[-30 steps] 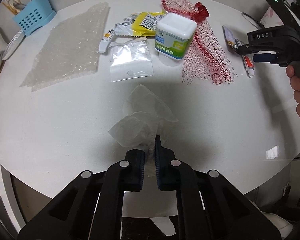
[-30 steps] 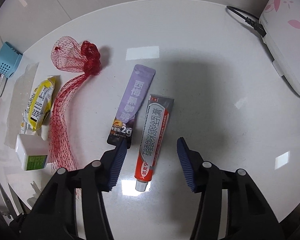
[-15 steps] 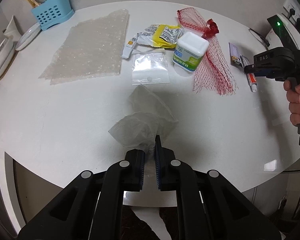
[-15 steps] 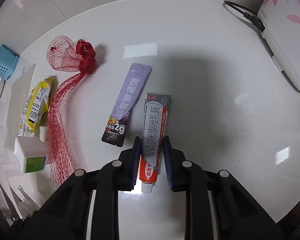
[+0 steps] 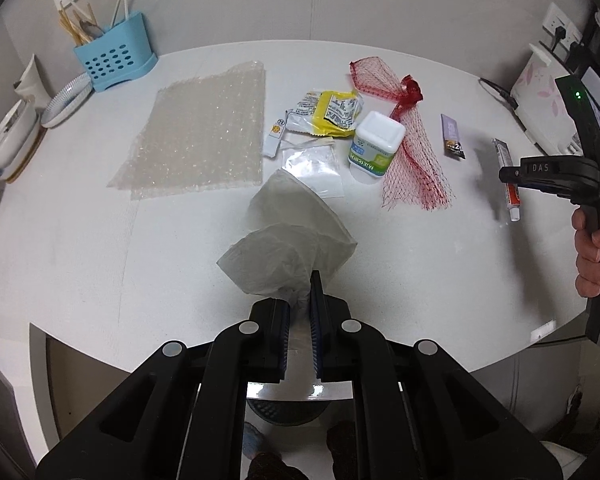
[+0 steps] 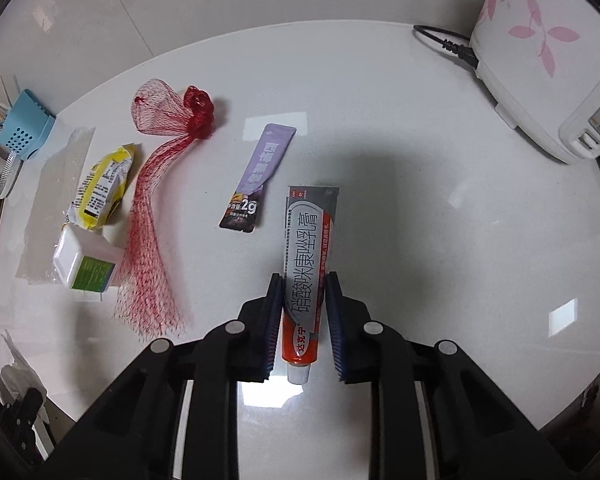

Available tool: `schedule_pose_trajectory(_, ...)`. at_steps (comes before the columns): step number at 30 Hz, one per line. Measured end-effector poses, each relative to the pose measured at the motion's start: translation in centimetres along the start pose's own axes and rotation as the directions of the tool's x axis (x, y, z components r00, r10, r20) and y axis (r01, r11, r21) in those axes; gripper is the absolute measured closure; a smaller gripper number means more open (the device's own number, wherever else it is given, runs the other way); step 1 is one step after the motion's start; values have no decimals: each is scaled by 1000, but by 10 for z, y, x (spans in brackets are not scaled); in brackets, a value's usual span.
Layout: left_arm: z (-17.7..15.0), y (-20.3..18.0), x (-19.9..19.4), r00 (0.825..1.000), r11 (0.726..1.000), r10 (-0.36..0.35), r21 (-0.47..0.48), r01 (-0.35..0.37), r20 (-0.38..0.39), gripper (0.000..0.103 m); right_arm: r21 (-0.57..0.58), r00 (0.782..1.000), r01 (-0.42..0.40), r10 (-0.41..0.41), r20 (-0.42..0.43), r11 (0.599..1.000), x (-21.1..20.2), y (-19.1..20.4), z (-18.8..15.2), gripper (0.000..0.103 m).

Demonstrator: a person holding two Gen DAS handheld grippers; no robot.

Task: Collect trash
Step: 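Carry the tissue and toothpaste tube down over the wastebasket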

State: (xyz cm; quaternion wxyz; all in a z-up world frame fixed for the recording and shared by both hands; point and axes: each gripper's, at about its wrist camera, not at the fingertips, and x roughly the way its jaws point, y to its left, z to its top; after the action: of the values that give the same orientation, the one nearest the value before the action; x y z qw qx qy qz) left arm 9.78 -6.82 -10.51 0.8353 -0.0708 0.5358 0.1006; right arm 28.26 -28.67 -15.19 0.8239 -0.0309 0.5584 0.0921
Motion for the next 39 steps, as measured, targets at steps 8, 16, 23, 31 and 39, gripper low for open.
schedule_pose_trajectory(8, -11, 19, -26, 996, 994, -67, 85, 63, 51, 95, 1, 993, 15, -15, 120, 1000, -60, 36, -50, 82)
schedule_pose_trajectory(16, -32, 46, -52, 987, 980, -133, 164, 117, 90, 95, -18, 973, 28, -24, 231, 999, -116, 85, -111, 82)
schedule_pose_trajectory(23, -68, 77, -78, 974, 966, -194, 198, 169, 117, 95, -25, 956, 38, -29, 293, 999, -151, 133, -174, 82)
schedule_pose_trajectory(31, -126, 105, -90, 970, 953, -213, 242, 181, 114, 95, -61, 950, 6, 13, 312, 998, -155, 177, -253, 82)
schedule_pose_trajectory(39, -185, 121, -50, 979, 961, -197, 211, 182, 55, 95, -135, 962, -15, 50, 267, 991, -118, 189, -312, 82)
